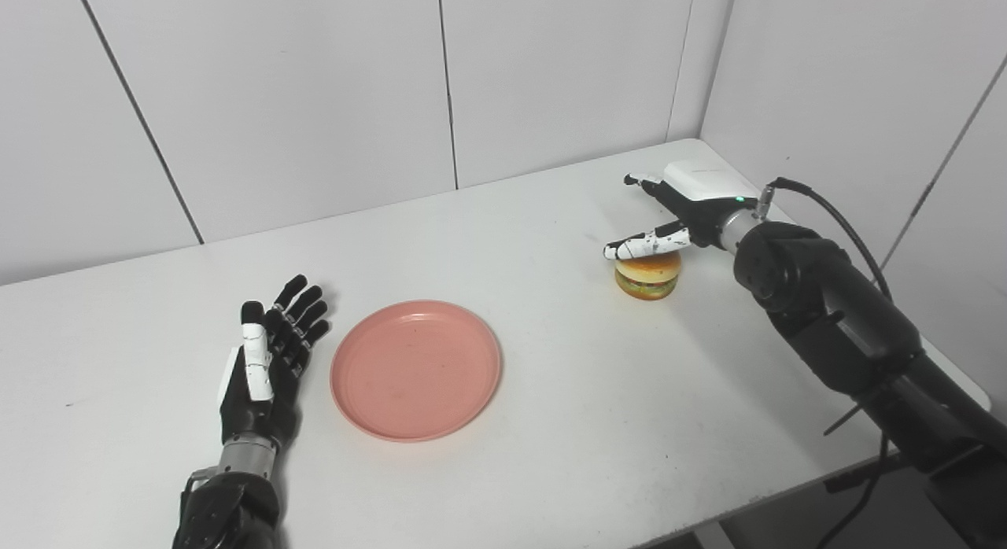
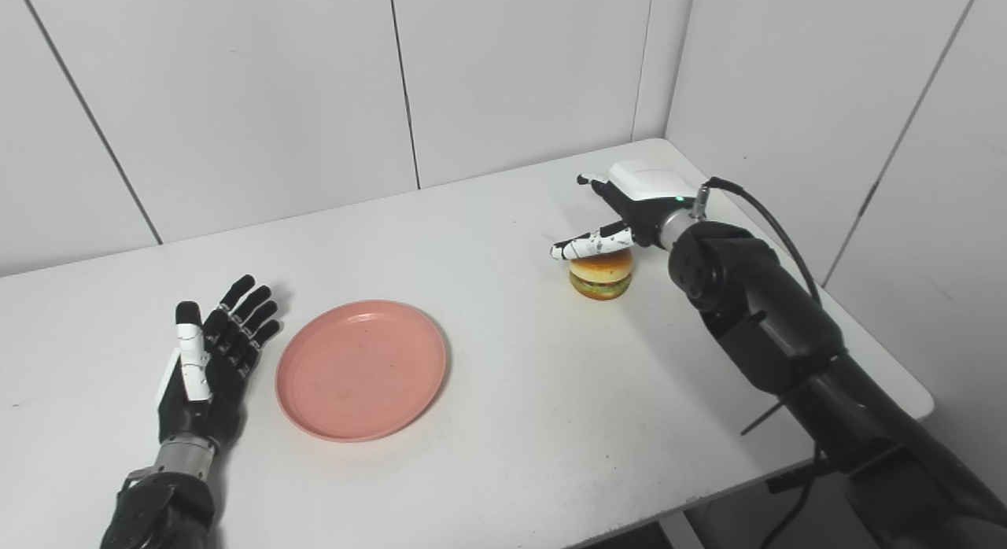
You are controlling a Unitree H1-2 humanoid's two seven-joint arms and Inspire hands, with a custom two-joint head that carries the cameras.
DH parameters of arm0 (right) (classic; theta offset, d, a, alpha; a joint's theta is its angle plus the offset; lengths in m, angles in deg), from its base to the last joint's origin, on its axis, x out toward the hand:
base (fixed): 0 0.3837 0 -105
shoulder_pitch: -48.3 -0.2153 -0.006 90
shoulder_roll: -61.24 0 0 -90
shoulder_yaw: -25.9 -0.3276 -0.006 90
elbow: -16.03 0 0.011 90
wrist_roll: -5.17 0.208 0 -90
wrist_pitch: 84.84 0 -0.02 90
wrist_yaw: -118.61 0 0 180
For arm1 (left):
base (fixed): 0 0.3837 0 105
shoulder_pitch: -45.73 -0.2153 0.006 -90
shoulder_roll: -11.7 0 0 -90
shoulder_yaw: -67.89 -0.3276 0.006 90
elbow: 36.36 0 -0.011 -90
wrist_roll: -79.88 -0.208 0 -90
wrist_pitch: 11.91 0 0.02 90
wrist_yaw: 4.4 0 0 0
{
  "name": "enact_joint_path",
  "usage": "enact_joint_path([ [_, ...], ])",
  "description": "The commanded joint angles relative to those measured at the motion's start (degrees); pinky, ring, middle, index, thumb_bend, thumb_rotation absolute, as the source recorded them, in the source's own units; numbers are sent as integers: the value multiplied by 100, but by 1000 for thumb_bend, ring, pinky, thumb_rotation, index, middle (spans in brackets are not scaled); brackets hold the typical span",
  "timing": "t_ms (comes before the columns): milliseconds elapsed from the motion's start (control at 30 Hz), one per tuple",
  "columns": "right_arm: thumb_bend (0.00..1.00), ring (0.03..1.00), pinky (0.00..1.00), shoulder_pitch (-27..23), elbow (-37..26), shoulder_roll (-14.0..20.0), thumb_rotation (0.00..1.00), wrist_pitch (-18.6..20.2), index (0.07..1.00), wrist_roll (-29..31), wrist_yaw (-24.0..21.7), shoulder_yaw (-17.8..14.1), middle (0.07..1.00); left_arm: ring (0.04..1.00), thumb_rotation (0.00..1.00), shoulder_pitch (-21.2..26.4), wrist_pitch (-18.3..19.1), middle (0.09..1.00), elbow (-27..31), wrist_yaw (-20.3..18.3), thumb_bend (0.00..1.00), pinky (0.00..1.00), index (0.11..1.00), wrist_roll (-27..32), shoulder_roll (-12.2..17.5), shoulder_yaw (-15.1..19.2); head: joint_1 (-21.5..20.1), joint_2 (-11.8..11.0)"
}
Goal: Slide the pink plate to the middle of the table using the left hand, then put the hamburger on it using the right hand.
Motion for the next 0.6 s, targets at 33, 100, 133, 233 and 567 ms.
enact_joint_path([
  [33, 940, 872, 761, -170, -136, 190, 628, -130, 895, -50, -51, 8, 908, 885, 1000, -110, -47, 872, 72, -103, 867, 879, 845, 71, -45, -14, 29, -3],
  [100, 918, 875, 763, -166, -163, 184, 570, -15, 897, -4, -210, 30, 913, 882, 1000, -116, -29, 869, 85, -108, 868, 878, 844, 103, -57, -7, 45, -1],
  [133, 920, 879, 764, -162, -187, 178, 561, 51, 901, 20, -301, 29, 919, 880, 1000, -120, -22, 867, 95, -112, 868, 877, 843, 114, -60, -5, 49, 6],
  [233, 947, 873, 754, -163, -196, 160, 523, 189, 908, -2, -516, 54, 925, 881, 1000, -136, 17, 869, 151, -100, 866, 871, 843, 95, -57, -16, 54, 11],
  [567, 998, 876, 735, -154, -183, 133, 465, 326, 904, -238, -812, 220, 924, 894, 1000, -158, 54, 881, 220, -161, 868, 884, 854, 108, -45, -31, 62, 57],
])
